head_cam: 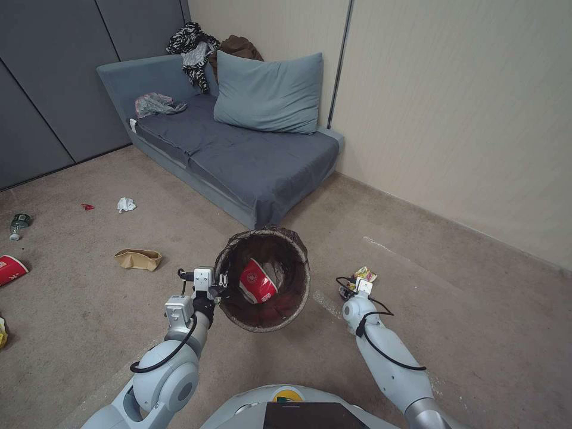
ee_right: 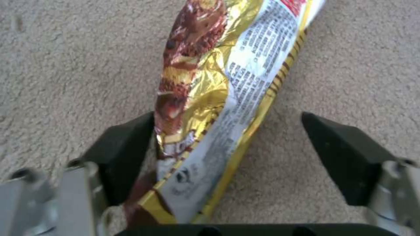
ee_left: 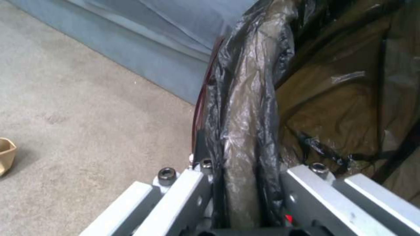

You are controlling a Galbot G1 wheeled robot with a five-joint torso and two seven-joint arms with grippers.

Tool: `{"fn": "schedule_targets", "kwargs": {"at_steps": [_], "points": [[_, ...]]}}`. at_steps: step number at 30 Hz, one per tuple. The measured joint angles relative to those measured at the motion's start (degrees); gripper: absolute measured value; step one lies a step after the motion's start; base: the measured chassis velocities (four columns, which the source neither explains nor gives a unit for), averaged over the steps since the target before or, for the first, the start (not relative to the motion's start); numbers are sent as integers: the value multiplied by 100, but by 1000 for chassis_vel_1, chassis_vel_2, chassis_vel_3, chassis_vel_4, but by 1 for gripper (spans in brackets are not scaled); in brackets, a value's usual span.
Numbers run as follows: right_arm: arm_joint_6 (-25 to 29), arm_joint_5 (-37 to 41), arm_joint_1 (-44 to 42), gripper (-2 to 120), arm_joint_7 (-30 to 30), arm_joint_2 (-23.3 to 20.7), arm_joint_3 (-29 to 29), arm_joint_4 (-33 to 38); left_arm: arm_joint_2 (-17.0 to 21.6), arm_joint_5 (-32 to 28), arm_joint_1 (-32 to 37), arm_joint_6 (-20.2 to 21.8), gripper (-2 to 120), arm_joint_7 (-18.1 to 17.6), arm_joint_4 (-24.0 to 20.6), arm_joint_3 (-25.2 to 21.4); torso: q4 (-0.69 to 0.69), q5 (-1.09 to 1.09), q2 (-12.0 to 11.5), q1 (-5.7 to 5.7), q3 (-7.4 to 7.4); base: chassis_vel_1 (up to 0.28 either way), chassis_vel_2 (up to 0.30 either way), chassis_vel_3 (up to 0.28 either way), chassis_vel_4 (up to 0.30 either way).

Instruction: Pick up the trash bin, then pick up the garbage from the floor and place it into the trash bin.

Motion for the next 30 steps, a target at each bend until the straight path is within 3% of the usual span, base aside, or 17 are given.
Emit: {"fn": "schedule_targets", "kwargs": {"at_steps": [6, 21, 30], "points": [[-2, -76, -1, 52, -67, 4, -12, -37, 12, -1, 5, -8, 2, -1, -24, -11, 0, 0, 0, 0, 0, 0, 0, 0, 0], [-34, -136, -20, 0, -34, 45, -24, 9, 61, -39, -5, -30, 2, -10, -56, -27, 0, 0, 0, 0, 0, 0, 0, 0, 0], [-15, -149, -114, 0, 155, 10, 34, 376, 106, -127, -49, -23, 2, -17, -59, 3, 0, 0, 0, 0, 0, 0, 0, 0, 0]]}}
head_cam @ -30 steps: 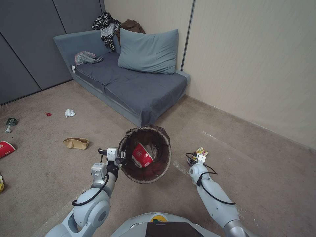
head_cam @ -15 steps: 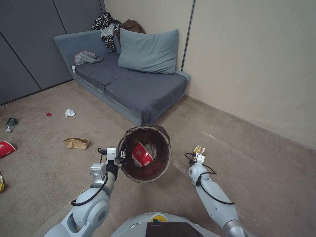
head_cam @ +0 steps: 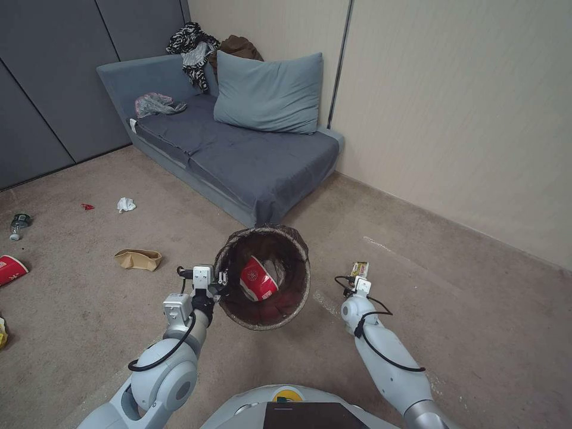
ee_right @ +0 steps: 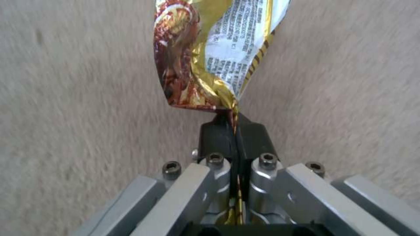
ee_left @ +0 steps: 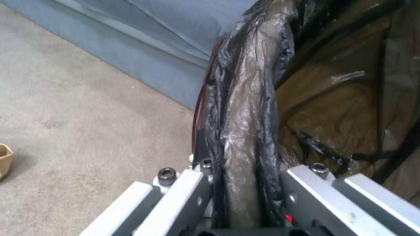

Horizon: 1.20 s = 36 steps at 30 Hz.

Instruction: Pick up the trash bin, then pick up the garbage from the floor and place it into the trash bin.

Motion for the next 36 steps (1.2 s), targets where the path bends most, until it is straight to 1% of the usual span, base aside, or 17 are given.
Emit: {"fn": "schedule_targets", "kwargs": {"at_steps": [1, 5, 8, 10, 11, 13, 15, 16, 17, 19, 20, 23, 24, 28, 29, 32, 36], "points": [[0, 0, 0, 0, 0, 0, 0, 0, 0, 0, 0, 0, 2, 0, 0, 0, 0, 0, 0, 0, 0, 0, 0, 0, 0], [160, -66, -186, 0, 173, -107, 116, 738, 37, -45, -13, 18, 2, -1, -2, 27, 0, 0, 0, 0, 0, 0, 0, 0, 0], [285, -158, -233, 0, 186, -142, 157, 951, 44, -53, -14, 24, 2, 0, -2, 37, 0, 0, 0, 0, 0, 0, 0, 0, 0], [594, -387, -345, 0, 154, -245, 231, 1380, 69, -68, -12, 33, 2, 0, 5, 55, 0, 0, 0, 0, 0, 0, 0, 0, 0], [594, -387, -345, 0, 154, -245, 231, 1380, 69, -68, -12, 33, 2, 0, 5, 55, 0, 0, 0, 0, 0, 0, 0, 0, 0], [898, -551, -473, 0, 63, -371, 282, 1832, 111, -118, -6, 52, 2, -1, 20, 72, 0, 0, 0, 0, 0, 0, 0, 0, 0], [1161, -671, -612, 0, -110, -512, 301, 2315, 136, -169, -10, 76, 2, -3, 30, 90, -1, 0, 0, 0, 0, 0, 0, 0, 0], [1161, -671, -612, 0, -110, -512, 301, 2315, 136, -169, -10, 76, 2, -3, 30, 90, -1, 0, 0, 0, 0, 0, 0, 0, 0], [1270, -708, -661, 0, -197, -569, 307, 2522, 142, -193, -14, 89, 2, -8, 35, 99, -1, 1, 0, 0, 0, 0, 0, 0, 0], [1516, -753, -799, 0, -443, -746, 315, 3084, 149, -238, -23, 108, 2, -11, 48, 124, 0, 0, 0, 0, 0, 0, 0, 0, 0], [1516, -753, -799, 0, -443, -746, 315, 3084, 149, -238, -23, 108, 2, -11, 48, 124, 0, 0, 0, 0, 0, 0, 0, 0, 0], [1788, -718, -1019, 0, -784, -1146, 319, 3903, 143, -232, -22, 114, 2, -10, 90, 166, 1, 0, 0, 0, 0, 0, 0, 0, 0], [1788, -718, -1019, 0, -784, -1146, 319, 3903, 143, -232, -22, 114, 2, -10, 90, 166, 1, 0, 0, 0, 0, 0, 0, 0, 0], [2057, -616, -1343, 0, -1210, -1708, 312, 4748, 113, -171, -19, 114, 2, 8, 145, 218, -1, 0, 1, 0, -1, 0, 0, 0, 0], [2057, -616, -1343, 0, -1210, -1708, 312, 4748, 113, -171, -19, 114, 2, 8, 145, 218, -1, 0, 1, 0, -1, 0, 0, 0, 0], [2277, -581, -1587, 0, -1636, -2002, 238, 5356, 77, -112, -18, 114, 2, 22, 190, 267, 0, 1, 0, 0, -1, 0, 0, 0, 0], [2359, -569, -1679, 0, -1854, -2146, 197, 5617, 68, -94, -22, 114, 2, 29, 210, 282, 1, 0, 0, 0, -1, 0, 0, 0, 0]]}}
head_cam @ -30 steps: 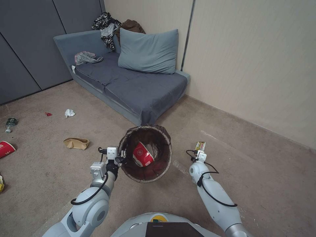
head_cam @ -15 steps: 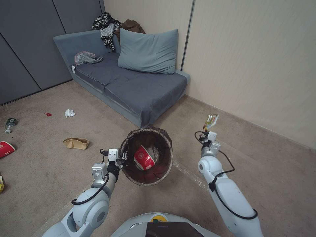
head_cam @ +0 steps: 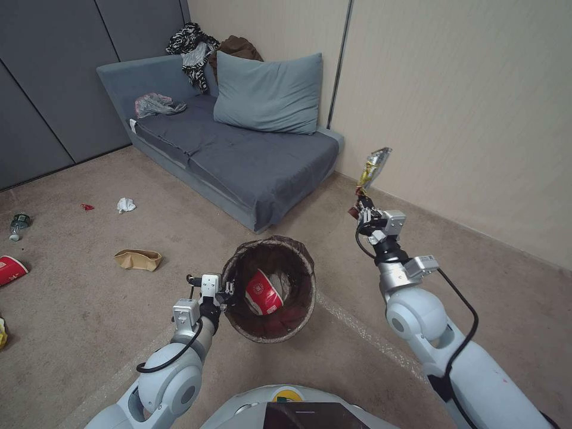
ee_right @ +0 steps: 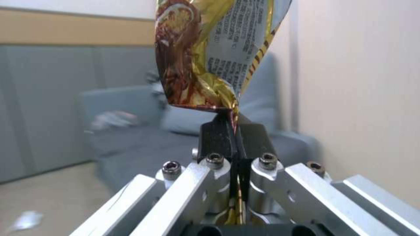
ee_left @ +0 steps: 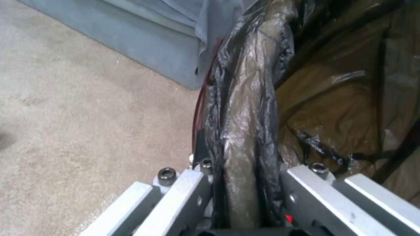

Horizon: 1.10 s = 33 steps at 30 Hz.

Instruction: Pick up the trash bin, then pick up the garbage from the floor and place it into the trash bin.

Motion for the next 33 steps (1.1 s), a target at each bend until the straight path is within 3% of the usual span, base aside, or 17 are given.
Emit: {"fn": "schedule_targets", "kwargs": {"at_steps": [19, 25, 33], "points": [[155, 170, -246, 0, -804, -575, -354, 834, 12, -16, -98, 55, 2, 4, 71, 8, -1, 0, 0, 0, 0, 0, 0, 0, 0], [235, 176, -140, 0, -1271, -1307, -1137, 1028, 25, -88, -173, 109, 2, -2, 68, 8, 0, 0, 0, 0, 0, 0, 0, 0, 0], [263, -31, 14, 0, -1414, -1764, -1955, 957, 6, -145, -226, 161, 2, -17, 61, 22, -1, -1, 0, 0, 0, 0, 0, 0, 0]]}}
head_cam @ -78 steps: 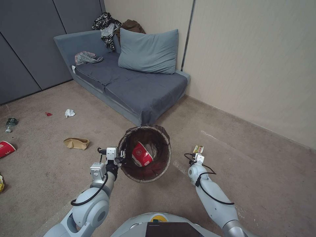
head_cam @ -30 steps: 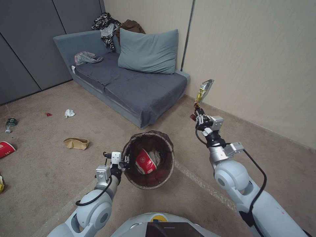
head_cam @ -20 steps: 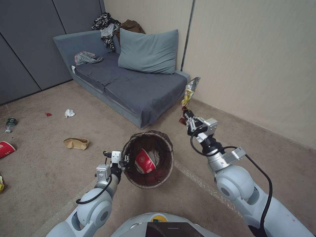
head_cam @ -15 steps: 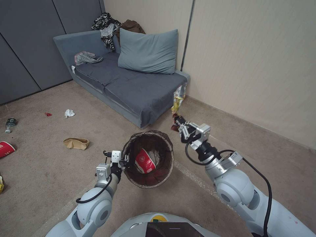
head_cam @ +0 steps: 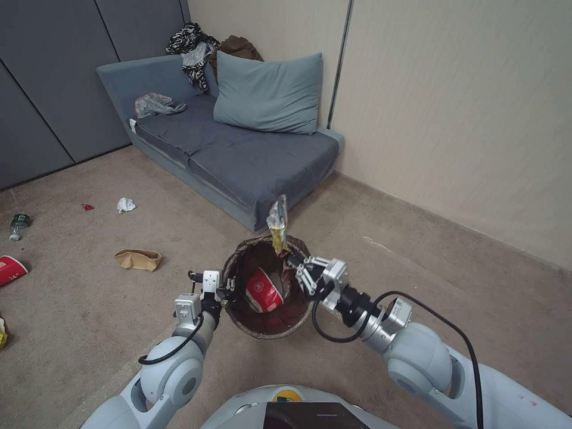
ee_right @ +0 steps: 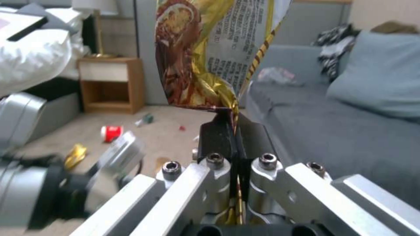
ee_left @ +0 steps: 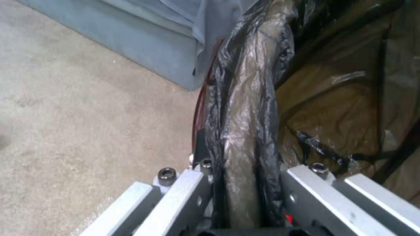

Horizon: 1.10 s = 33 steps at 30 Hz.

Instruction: Pick up the trash bin, then pick up the garbage from the floor and place it into the trash bin.

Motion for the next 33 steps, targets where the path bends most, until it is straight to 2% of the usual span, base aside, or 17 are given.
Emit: {"fn": "schedule_targets", "kwargs": {"at_steps": [7, 22, 25, 26, 28, 29, 31, 32, 33], "points": [[63, -378, -15, 0, -29, 51, -616, -300, -61, 3, 24, 22, 2, 0, -22, 20, 0, 0, 0, 0, 0, 0, 0, 0, 0], [48, -688, 34, -1, 31, 207, -973, -656, -50, -34, 55, 31, 2, -7, -108, -18, 0, 0, -1, 0, 0, 0, 0, 0, 0], [0, -705, 32, 12, 101, 198, -973, -657, -37, -38, 61, 32, 2, -8, -112, -24, 0, 0, -1, 0, 0, 0, 0, 0, 0], [0, -705, 32, 12, 101, 198, -973, -657, -37, -38, 61, 32, 2, -8, -112, -24, 0, 0, -1, 0, 0, 0, 0, 0, 0], [-18, -726, 19, 22, 146, 205, -973, -656, -33, -39, 59, 32, 2, -9, -114, -24, 0, 0, -1, 0, 0, 0, 0, 0, 0], [-18, -726, 19, 22, 146, 205, -973, -656, -33, -39, 59, 32, 2, -9, -114, -24, 0, 0, -1, 0, 0, 0, 0, 0, 0], [-32, -732, 12, 32, 178, 218, -973, -655, -27, -47, 54, 32, 2, -13, -117, -24, 0, 0, 0, 0, 0, 0, 0, 0, 0], [-32, -732, 12, 32, 178, 218, -973, -655, -27, -47, 54, 32, 2, -13, -117, -24, 0, 0, 0, 0, 0, 0, 0, 0, 0], [-40, -733, 11, 39, 194, 223, -973, -654, -23, -50, 51, 33, 2, -14, -120, -24, 0, 0, -1, 0, 0, 0, 0, 0, 0]]}}
